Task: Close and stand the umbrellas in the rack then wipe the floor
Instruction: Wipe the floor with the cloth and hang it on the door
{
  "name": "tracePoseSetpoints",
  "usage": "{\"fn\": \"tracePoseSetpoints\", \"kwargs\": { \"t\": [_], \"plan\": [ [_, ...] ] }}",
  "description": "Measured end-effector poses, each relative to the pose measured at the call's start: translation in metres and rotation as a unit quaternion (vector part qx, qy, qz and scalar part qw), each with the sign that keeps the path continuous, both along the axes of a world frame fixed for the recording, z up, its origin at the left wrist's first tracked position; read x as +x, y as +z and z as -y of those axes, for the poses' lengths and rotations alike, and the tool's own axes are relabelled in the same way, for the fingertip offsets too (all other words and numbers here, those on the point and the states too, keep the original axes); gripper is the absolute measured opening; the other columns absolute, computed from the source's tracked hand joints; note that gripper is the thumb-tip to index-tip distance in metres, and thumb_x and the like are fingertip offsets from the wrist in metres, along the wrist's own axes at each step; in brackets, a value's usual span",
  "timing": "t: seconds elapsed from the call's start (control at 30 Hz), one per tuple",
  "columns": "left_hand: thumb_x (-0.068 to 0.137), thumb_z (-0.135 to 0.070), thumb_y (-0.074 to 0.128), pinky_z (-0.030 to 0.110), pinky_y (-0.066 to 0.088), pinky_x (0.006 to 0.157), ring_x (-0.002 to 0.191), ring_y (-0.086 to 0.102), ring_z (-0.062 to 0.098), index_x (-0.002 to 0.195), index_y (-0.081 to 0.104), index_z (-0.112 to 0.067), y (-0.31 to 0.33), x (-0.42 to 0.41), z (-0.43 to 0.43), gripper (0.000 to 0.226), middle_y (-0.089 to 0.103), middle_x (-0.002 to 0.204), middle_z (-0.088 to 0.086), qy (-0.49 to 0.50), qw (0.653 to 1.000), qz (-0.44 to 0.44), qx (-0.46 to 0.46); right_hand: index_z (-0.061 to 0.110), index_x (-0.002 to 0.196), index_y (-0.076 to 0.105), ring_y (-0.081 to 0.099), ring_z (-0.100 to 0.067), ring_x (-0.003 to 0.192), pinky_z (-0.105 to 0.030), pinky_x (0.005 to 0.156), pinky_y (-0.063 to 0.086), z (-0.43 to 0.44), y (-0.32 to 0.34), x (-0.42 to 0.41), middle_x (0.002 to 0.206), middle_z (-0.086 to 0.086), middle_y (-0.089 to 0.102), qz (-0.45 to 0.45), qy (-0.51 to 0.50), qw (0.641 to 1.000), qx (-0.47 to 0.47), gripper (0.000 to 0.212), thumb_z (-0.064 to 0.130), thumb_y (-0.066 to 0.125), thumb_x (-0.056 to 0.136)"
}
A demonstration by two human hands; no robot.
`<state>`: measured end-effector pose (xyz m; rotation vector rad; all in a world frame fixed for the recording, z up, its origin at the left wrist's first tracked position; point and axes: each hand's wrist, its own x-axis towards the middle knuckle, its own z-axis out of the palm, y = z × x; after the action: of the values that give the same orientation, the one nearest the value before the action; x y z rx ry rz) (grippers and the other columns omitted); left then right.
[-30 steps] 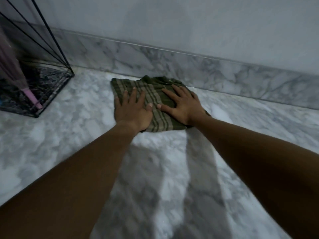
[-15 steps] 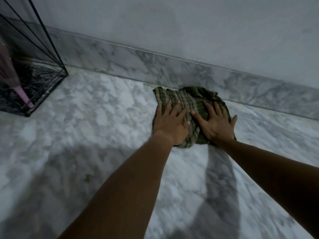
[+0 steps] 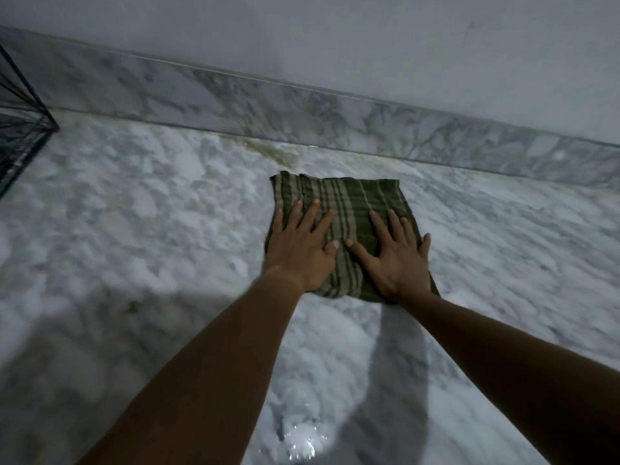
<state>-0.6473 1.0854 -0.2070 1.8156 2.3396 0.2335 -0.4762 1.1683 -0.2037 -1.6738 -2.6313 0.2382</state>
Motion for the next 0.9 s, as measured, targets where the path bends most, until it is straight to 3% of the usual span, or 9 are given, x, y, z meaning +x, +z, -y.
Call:
{"fn": "tracePoseSetpoints", "kwargs": {
  "t": [0.1,0.27,0.37,0.5,0.7,0.9],
  "plan": [
    [0.100,-0.057,0.017,0.052,-0.003,0.123,0.155,-0.001,0.025,0.159,0.007,-0.034,0.000,0.017,0.037,0.065,0.003,0.169,-0.002,0.012,1.000,0.003,0.002,0.042,0.159,0.004,-0.003,-0.019,0.156,-0.055,0.123,-0.007,0.043,0.003,0.018,0.170,0.002,0.001,0.000,0.005,1.000,-0.012,0.090,0.089,0.012,0.083],
    [0.096,-0.052,0.036,0.054,0.015,0.121,0.151,0.024,0.031,0.155,0.034,-0.030,0.001,0.056,0.120,0.064,0.030,0.163,0.003,0.031,0.999,0.011,0.026,0.040,0.160,0.002,-0.009,-0.020,0.156,-0.054,0.123,-0.008,0.128,0.011,0.054,0.170,0.001,-0.003,0.009,0.016,0.999,-0.032,0.088,0.086,0.014,0.086],
    [0.094,-0.049,0.040,0.056,0.021,0.118,0.148,0.030,0.034,0.153,0.039,-0.026,0.003,0.062,0.129,0.063,0.035,0.161,0.007,0.034,0.999,0.004,0.023,0.039,0.160,0.002,-0.010,-0.020,0.156,-0.056,0.123,-0.006,0.135,0.012,0.065,0.170,0.000,-0.003,0.004,0.036,0.998,-0.042,0.089,0.086,0.015,0.085],
    [0.094,-0.053,0.028,0.056,0.015,0.119,0.151,0.022,0.033,0.157,0.030,-0.027,0.003,0.074,0.119,0.068,0.026,0.164,0.006,0.074,0.997,-0.010,-0.014,0.042,0.160,0.003,-0.009,-0.020,0.156,-0.056,0.123,-0.008,0.098,0.010,0.073,0.170,0.001,-0.002,0.000,0.120,0.992,-0.045,0.089,0.088,0.016,0.084],
    [0.102,-0.054,0.017,0.055,-0.003,0.122,0.154,-0.006,0.030,0.160,0.002,-0.032,0.006,0.119,0.058,0.064,-0.003,0.169,0.002,0.185,0.980,0.000,-0.066,0.046,0.158,0.004,-0.005,-0.018,0.157,-0.058,0.122,-0.009,-0.002,0.005,0.084,0.170,0.006,0.001,-0.015,0.215,0.976,-0.029,0.087,0.089,0.017,0.084],
    [0.093,-0.055,0.009,0.054,-0.001,0.122,0.154,0.003,0.031,0.160,0.011,-0.032,0.004,0.173,-0.048,0.070,0.008,0.168,0.004,0.211,0.976,-0.029,-0.036,0.045,0.158,0.008,-0.004,-0.019,0.157,-0.059,0.122,-0.009,-0.113,-0.001,0.115,0.170,0.005,0.002,-0.039,0.210,0.977,-0.024,0.087,0.089,0.015,0.083]
  ]
}}
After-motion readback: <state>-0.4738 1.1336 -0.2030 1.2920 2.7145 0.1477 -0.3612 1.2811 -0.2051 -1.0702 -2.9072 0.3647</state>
